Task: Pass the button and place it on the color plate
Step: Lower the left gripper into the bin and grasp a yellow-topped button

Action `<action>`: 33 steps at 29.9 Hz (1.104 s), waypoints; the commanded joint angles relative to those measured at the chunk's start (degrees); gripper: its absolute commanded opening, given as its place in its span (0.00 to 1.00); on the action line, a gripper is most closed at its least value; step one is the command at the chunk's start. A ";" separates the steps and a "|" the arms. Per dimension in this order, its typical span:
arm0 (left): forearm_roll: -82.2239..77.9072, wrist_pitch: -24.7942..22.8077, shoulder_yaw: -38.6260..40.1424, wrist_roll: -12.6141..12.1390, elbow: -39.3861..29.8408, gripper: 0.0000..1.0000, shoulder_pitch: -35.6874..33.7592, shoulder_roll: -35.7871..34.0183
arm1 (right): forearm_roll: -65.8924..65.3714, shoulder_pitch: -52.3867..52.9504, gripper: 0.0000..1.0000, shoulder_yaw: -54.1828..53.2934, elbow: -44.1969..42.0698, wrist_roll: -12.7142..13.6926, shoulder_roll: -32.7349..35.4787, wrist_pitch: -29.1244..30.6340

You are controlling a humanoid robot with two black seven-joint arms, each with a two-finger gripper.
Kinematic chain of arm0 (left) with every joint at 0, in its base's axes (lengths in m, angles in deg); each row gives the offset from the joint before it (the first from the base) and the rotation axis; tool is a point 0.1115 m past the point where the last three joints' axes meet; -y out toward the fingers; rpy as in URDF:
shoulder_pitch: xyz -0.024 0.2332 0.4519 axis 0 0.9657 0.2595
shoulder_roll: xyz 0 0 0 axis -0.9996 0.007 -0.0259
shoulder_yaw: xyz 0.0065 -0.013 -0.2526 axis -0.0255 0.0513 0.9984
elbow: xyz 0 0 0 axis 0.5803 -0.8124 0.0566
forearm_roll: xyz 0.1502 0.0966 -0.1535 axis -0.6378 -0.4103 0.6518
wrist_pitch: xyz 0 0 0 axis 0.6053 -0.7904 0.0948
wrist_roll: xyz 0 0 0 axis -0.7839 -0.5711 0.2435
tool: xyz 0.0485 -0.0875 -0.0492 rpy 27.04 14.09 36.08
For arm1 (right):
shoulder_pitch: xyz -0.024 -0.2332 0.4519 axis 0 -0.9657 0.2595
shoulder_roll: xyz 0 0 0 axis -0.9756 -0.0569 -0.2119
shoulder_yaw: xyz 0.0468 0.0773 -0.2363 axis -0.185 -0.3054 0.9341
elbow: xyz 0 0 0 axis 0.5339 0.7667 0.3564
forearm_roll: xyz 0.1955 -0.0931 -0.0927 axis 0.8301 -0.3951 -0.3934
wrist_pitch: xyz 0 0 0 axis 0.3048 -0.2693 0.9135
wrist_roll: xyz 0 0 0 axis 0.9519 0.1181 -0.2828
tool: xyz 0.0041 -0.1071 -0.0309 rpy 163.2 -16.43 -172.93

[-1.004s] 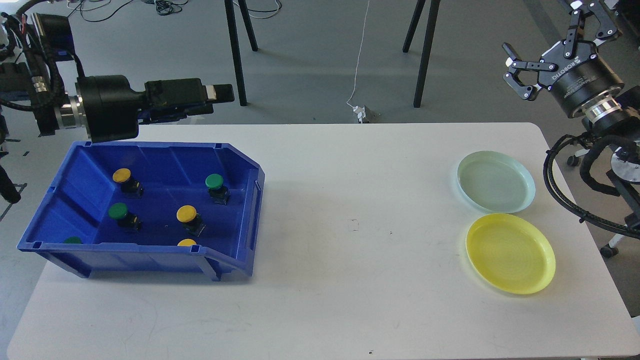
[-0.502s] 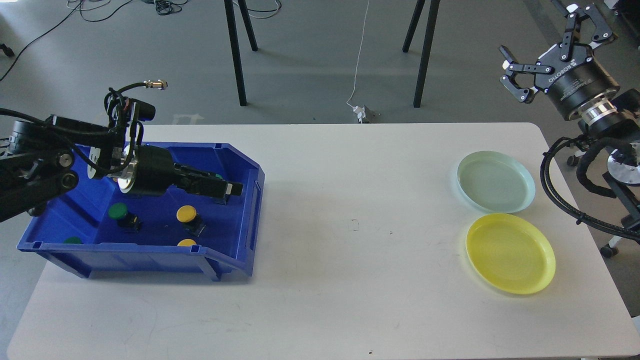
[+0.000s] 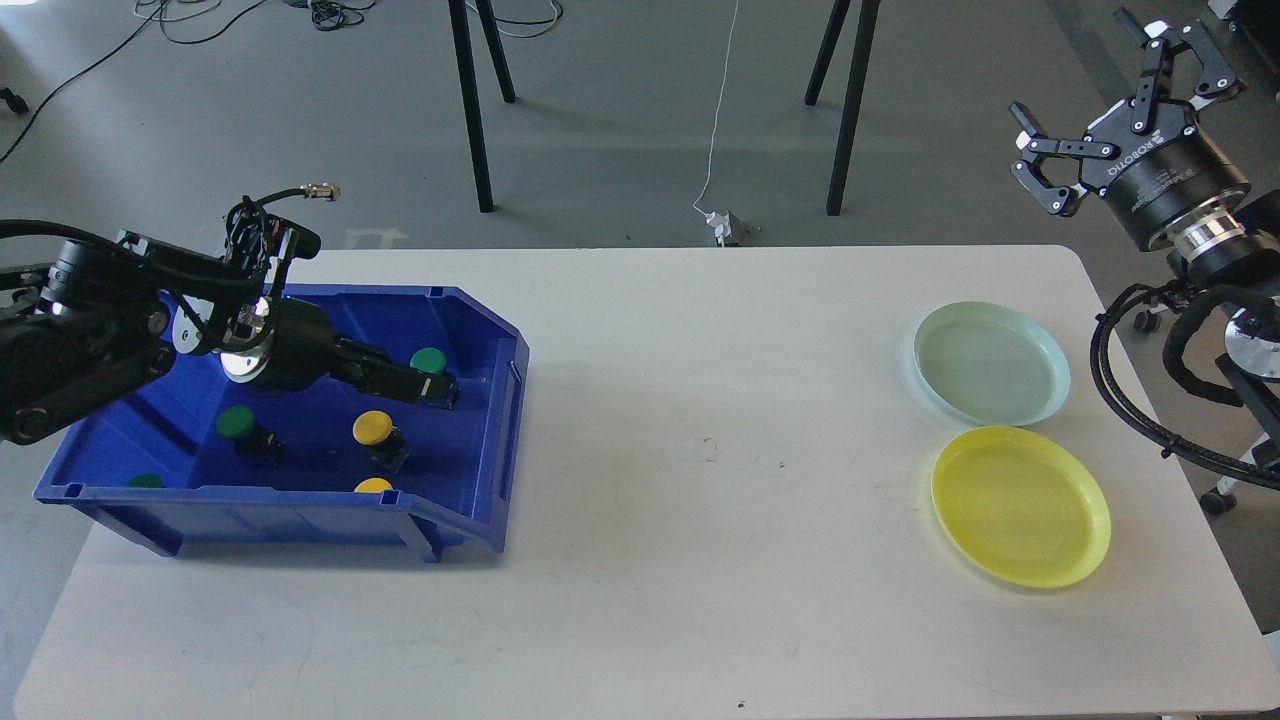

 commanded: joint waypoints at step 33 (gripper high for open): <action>-2.37 0.00 0.07 -0.01 6.67 1.00 5.54 3.82 | 0.00 -1.30 0.99 -1.41 0.08 -0.09 -0.01 0.00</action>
